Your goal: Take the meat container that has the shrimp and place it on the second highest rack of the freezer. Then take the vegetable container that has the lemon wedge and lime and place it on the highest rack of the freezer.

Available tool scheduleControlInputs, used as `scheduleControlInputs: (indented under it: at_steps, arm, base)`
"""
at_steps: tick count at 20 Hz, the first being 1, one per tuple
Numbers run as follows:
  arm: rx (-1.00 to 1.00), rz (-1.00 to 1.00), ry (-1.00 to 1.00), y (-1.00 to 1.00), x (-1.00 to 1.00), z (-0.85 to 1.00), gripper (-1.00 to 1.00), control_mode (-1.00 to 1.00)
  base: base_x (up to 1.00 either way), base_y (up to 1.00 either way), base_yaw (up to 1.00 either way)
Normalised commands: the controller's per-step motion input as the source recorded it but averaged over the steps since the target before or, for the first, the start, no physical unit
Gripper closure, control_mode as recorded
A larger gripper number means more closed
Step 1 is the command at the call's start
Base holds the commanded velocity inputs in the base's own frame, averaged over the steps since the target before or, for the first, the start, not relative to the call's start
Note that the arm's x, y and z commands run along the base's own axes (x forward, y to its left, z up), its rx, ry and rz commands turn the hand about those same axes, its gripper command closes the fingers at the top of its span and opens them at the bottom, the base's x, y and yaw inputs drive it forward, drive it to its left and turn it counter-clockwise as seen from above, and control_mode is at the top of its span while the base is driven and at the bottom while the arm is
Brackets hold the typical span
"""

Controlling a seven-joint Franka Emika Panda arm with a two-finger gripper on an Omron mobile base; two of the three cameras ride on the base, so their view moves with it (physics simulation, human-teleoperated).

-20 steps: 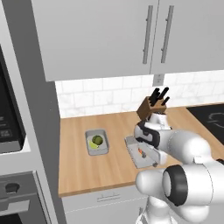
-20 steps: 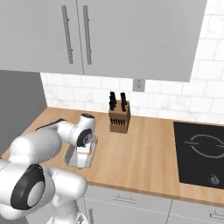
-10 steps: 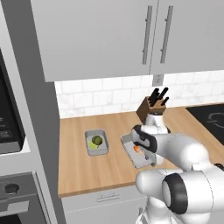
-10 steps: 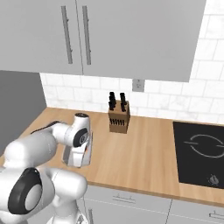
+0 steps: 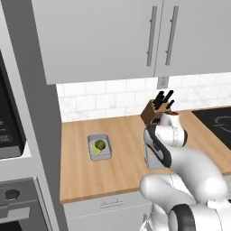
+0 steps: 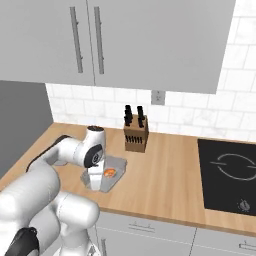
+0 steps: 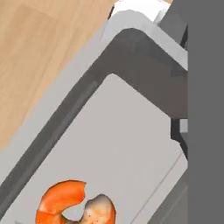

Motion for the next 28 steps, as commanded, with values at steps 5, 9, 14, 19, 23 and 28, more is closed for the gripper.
scheduleControlInputs:
  at_steps: [5, 9, 14, 19, 23, 28]
  arm:
    - [0.00, 0.40, -0.10, -0.03, -0.31, 1.00, 1.00, -1.00]
    - [0.00, 0.50, -0.11, 0.00, -0.42, 1.00, 1.00, -1.00]
    - [0.01, 0.43, -0.09, -0.05, -0.32, 1.00, 1.00, -1.00]
    - [0.00, 0.47, -0.08, -0.08, -0.28, 1.00, 1.00, -1.00]
    - [0.00, 0.51, -0.13, 0.00, -0.38, 1.00, 1.00, -1.00]
    - [0.00, 0.39, -0.10, 0.00, -0.37, 0.75, 1.00, -1.00]
  base:
    - [0.00, 0.00, 0.00]
    - [0.00, 0.00, 0.00]
    - [0.00, 0.00, 0.00]
    - [0.00, 0.00, 0.00]
    - [0.00, 0.00, 0.00]
    - [0.00, 0.00, 0.00]
